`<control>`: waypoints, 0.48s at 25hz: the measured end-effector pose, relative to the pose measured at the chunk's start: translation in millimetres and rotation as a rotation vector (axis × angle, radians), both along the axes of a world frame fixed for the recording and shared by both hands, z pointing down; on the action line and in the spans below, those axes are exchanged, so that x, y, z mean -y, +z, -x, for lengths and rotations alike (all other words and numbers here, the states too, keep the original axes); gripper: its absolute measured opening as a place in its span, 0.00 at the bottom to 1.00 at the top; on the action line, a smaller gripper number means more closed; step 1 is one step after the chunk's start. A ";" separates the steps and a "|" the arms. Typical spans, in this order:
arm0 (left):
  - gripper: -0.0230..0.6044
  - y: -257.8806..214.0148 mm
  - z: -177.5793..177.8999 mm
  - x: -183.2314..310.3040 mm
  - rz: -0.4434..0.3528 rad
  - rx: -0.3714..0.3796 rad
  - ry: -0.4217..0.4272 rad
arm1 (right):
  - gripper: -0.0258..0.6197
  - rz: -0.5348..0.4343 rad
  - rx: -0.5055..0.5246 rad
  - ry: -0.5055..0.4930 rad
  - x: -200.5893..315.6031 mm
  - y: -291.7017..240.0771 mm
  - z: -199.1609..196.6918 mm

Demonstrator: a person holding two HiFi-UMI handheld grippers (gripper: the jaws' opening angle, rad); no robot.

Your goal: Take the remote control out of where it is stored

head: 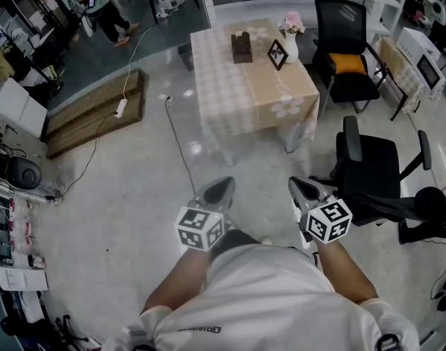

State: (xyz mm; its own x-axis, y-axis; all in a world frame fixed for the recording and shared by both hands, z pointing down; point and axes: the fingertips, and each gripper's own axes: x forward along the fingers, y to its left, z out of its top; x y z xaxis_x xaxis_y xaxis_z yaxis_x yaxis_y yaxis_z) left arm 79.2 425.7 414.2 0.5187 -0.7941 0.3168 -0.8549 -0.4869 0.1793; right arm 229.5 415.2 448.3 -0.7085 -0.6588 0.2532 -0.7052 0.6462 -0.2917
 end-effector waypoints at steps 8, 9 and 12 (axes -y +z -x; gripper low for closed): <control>0.04 10.5 3.8 11.3 0.078 -0.095 -0.049 | 0.05 0.016 0.017 -0.004 10.0 2.2 -7.6; 0.04 13.4 4.2 12.3 0.087 -0.097 -0.057 | 0.05 0.019 0.021 -0.005 11.1 3.9 -9.0; 0.04 18.6 3.4 13.1 0.095 -0.082 -0.068 | 0.05 0.032 0.028 -0.012 12.9 10.2 -10.5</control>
